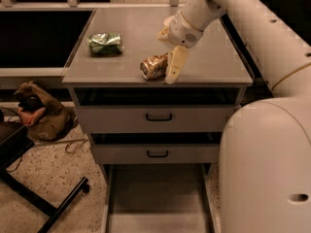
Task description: Place orange can into bottom drawer
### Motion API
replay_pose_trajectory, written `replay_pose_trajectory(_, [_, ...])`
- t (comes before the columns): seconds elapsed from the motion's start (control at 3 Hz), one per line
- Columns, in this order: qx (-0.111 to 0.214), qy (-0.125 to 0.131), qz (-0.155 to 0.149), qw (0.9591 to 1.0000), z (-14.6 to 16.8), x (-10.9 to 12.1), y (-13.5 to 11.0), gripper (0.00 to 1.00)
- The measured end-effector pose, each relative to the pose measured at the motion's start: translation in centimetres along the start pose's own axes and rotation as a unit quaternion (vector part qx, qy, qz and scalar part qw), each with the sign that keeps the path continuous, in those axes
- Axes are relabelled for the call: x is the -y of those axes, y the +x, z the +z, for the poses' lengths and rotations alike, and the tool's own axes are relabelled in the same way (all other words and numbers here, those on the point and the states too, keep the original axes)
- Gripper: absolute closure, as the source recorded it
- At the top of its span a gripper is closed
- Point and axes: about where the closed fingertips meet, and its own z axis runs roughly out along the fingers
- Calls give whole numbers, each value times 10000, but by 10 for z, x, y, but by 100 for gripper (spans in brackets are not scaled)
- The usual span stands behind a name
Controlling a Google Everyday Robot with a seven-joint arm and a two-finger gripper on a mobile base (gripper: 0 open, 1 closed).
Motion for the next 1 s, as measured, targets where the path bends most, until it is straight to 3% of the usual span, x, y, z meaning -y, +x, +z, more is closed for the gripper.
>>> replay_pose_trajectory(0.67, [55, -104, 148, 9998, 15, 3, 19, 0])
replay_pose_trajectory(1.0, [56, -105, 148, 9998, 15, 3, 19, 18])
